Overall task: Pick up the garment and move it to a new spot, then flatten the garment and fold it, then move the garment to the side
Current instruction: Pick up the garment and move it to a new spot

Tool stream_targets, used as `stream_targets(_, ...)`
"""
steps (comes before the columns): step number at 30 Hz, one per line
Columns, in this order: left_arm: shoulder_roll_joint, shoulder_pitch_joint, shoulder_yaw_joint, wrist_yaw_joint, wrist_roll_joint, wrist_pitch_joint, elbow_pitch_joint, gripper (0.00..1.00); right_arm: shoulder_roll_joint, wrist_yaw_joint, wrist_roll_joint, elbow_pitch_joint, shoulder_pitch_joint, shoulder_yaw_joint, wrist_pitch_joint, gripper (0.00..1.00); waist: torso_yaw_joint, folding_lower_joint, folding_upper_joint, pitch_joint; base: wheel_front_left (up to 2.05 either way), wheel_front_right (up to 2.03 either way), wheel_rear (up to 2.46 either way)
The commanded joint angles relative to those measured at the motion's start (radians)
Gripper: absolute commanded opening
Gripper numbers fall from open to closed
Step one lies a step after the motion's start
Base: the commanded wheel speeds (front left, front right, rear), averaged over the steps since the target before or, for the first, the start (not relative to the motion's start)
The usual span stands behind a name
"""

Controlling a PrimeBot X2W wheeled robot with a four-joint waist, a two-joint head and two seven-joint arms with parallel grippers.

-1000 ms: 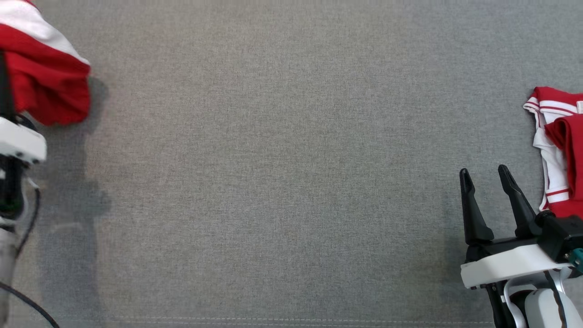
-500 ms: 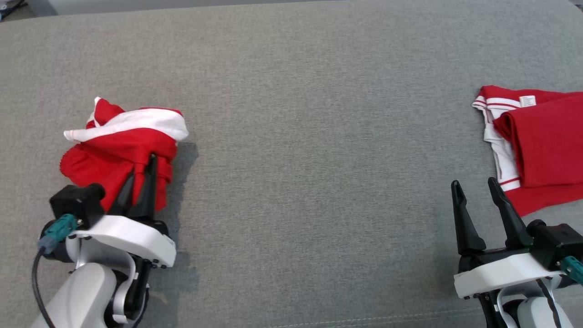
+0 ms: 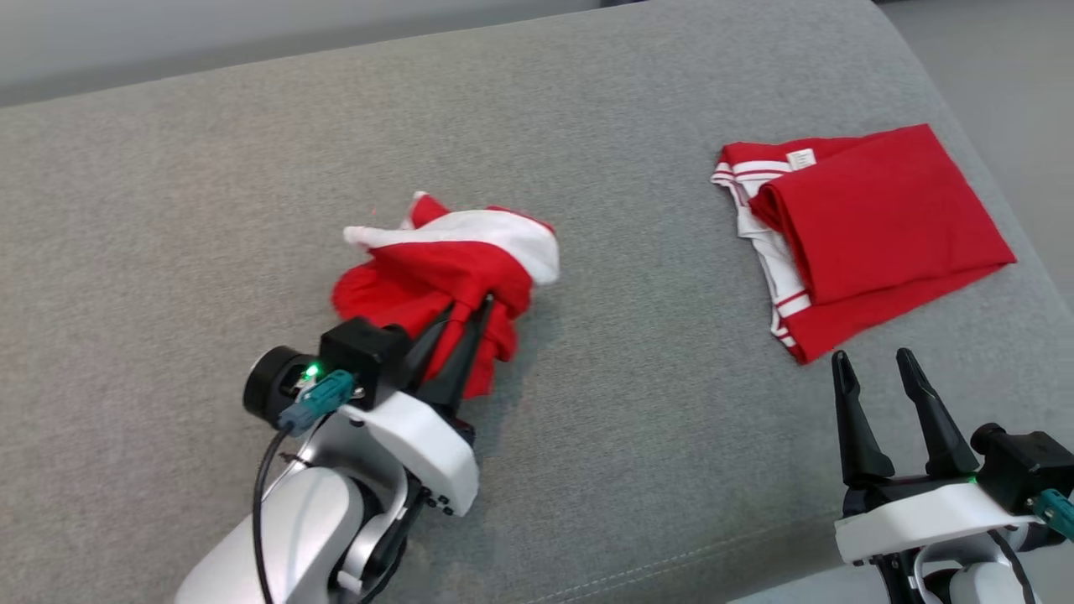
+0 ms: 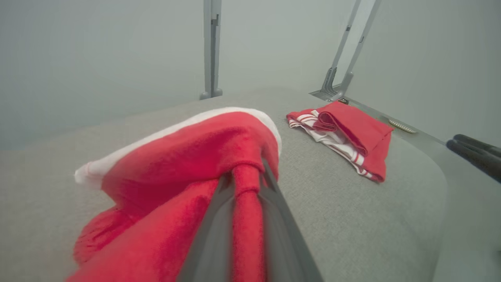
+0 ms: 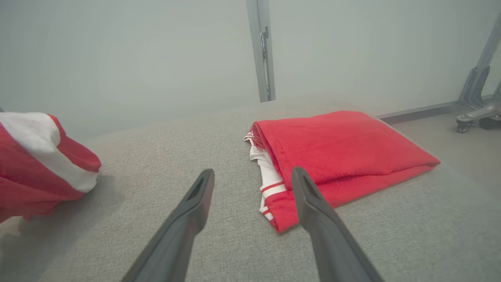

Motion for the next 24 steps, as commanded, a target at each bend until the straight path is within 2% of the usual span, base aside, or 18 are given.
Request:
stream_targets(1, -0.002, -0.064, 0.016, -0.015, 0.018, 0.007, -0.018, 0.0, -0.01, -0.003, 0.011, -0.014, -0.005, 0.021, -0.018, 1.0, -0.06, 0.0, 0.0, 0.0, 0.0, 0.0, 0.0)
stream_targets(8, -0.053, -0.126, -0.036, -0.05, 0.02, 0.048, 0.093, 0.0, -0.01, -0.003, 0.047, 0.022, -0.005, 0.045, -0.035, 1.0, -0.15, 0.0, 0.0, 0.006, 0.0, 0.0, 0.0)
stream_targets(13, -0.067, -0.135, -0.032, -0.071, -0.009, 0.05, 0.193, 0.0, -0.01, -0.003, 0.065, 0.04, -0.006, 0.049, -0.045, 1.0, -0.161, 0.0, 0.0, 0.011, 0.0, 0.0, 0.0)
stream_targets(14, -0.068, -0.134, -0.031, -0.075, -0.016, 0.052, 0.21, 0.78, -0.01, -0.003, 0.067, 0.043, -0.006, 0.047, -0.047, 1.0, -0.158, 0.0, 0.0, 0.011, 0.0, 0.0, 0.0)
stream_targets(15, -0.068, -0.138, -0.032, -0.08, -0.017, 0.051, 0.22, 1.0, -0.01, -0.003, 0.068, 0.045, -0.007, 0.043, -0.048, 1.0, -0.15, 0.0, 0.0, 0.011, 0.0, 0.0, 0.0)
stream_targets(20, -0.062, -0.137, -0.013, -0.09, -0.033, 0.017, 0.202, 1.0, -0.01, -0.003, 0.058, 0.051, -0.017, 0.032, -0.052, 1.0, -0.098, 0.0, 0.0, -0.003, 0.0, 0.0, 0.0)
stream_targets(24, -0.023, -0.107, 0.018, -0.05, -0.027, -0.007, 0.138, 1.0, -0.01, -0.003, 0.037, 0.047, -0.027, 0.025, -0.053, 1.0, -0.035, 0.0, 0.0, -0.023, 0.0, 0.0, 0.0)
